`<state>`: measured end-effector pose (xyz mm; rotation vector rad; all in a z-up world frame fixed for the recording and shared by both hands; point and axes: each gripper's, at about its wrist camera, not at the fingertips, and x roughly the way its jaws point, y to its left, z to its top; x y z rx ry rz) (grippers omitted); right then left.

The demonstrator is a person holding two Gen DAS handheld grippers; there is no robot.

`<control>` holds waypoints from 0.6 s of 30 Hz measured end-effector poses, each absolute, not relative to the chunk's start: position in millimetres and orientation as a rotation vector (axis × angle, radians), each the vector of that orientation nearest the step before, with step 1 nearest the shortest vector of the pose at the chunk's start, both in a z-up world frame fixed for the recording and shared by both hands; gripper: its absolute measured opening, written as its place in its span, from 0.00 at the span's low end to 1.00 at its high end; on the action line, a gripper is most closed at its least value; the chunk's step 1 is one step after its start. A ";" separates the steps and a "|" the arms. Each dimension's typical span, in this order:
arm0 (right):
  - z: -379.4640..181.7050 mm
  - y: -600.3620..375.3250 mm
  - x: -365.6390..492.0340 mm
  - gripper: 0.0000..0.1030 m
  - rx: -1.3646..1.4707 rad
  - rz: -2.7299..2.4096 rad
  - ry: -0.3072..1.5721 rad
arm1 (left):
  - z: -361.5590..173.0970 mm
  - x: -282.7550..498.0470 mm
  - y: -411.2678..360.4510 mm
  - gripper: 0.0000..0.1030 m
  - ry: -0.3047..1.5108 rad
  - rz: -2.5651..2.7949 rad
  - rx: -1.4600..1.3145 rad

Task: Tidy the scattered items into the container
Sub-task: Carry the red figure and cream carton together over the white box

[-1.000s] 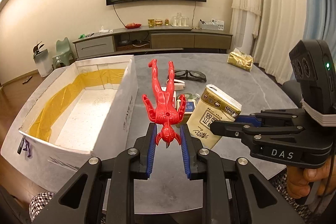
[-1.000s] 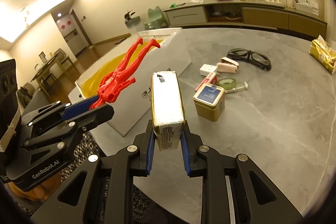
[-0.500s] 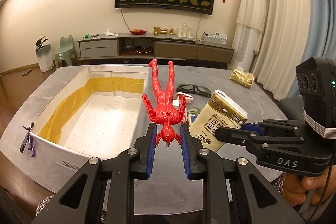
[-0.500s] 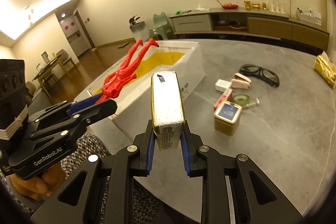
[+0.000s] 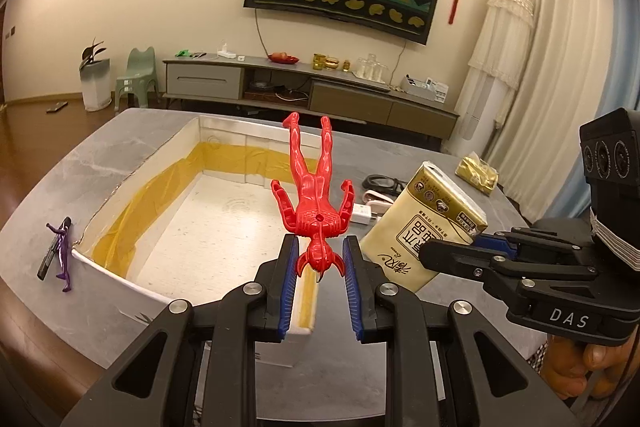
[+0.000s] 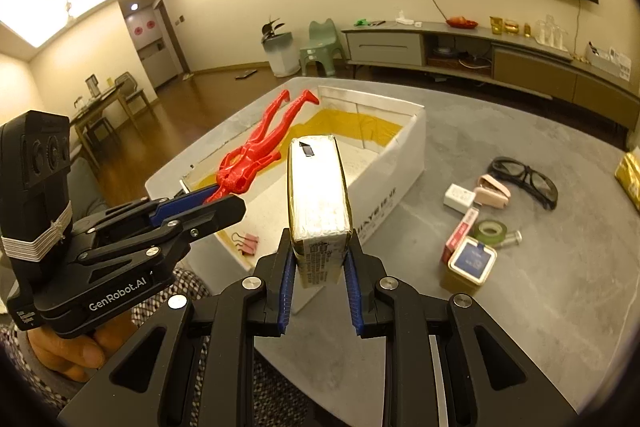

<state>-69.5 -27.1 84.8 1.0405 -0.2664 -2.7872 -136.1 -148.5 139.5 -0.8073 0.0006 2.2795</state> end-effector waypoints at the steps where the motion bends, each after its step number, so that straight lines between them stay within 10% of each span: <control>1: 85.3 -28.6 -72.1 0.24 1.044 -2.785 -0.261 | 139.3 -139.6 -150.0 0.23 -0.006 2.278 -0.813; 18: 85.8 -44.7 -115.4 0.24 1.115 -2.762 -0.152 | 138.7 -181.5 -161.0 0.23 -0.049 2.269 -0.849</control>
